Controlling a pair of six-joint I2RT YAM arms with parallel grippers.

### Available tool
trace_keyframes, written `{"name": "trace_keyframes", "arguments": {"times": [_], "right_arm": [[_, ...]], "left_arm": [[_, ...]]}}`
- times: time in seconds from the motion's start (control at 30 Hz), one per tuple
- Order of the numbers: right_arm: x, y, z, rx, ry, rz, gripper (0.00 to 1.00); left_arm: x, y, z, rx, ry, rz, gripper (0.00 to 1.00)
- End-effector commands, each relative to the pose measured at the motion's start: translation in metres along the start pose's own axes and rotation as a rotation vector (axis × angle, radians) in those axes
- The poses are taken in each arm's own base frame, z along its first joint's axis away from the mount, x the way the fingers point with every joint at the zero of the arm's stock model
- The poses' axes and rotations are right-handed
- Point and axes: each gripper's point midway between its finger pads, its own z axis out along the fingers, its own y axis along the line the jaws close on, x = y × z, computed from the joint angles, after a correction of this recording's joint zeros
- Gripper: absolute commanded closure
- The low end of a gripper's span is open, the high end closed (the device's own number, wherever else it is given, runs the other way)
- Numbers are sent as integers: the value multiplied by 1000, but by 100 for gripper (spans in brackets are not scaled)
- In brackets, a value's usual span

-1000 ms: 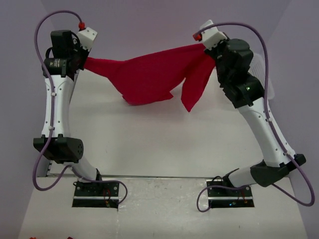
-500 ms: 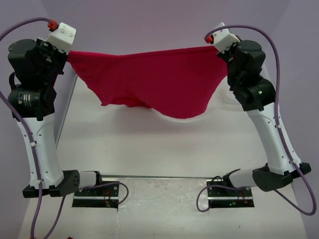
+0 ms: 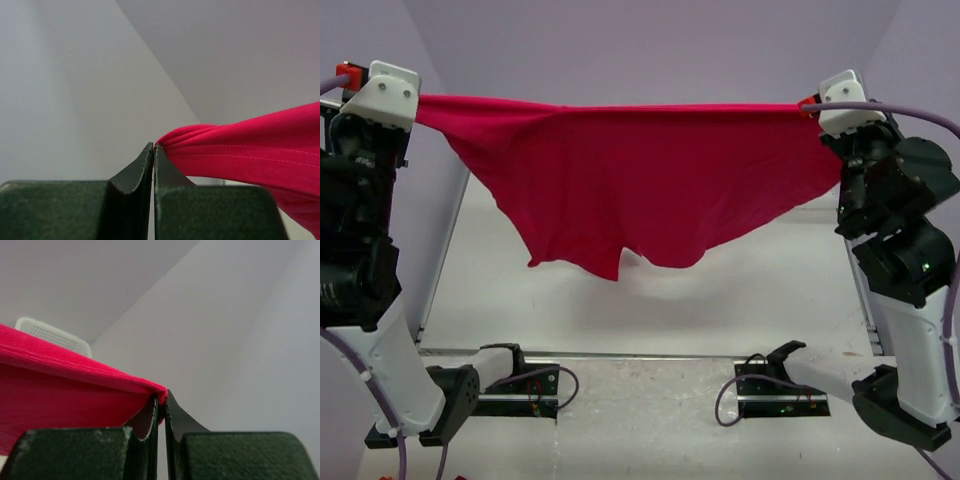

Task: Fold and stack the t-shirts
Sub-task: Flatten out the tshirt

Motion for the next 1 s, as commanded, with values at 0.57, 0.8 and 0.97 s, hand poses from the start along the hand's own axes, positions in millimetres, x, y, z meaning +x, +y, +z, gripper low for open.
{"name": "trace_keyframes", "arguments": {"times": [0.57, 0.8, 0.97], "right_arm": [[-63, 45, 26, -93, -37, -11, 100], [-139, 116, 21, -235, -187, -52, 100], [-195, 136, 0, -253, -303, -49, 100]], "left_arm": [[44, -36, 68, 68, 125, -77, 100], [102, -118, 80, 350, 256, -138, 100], [139, -147, 77, 418, 343, -141, 100]]}}
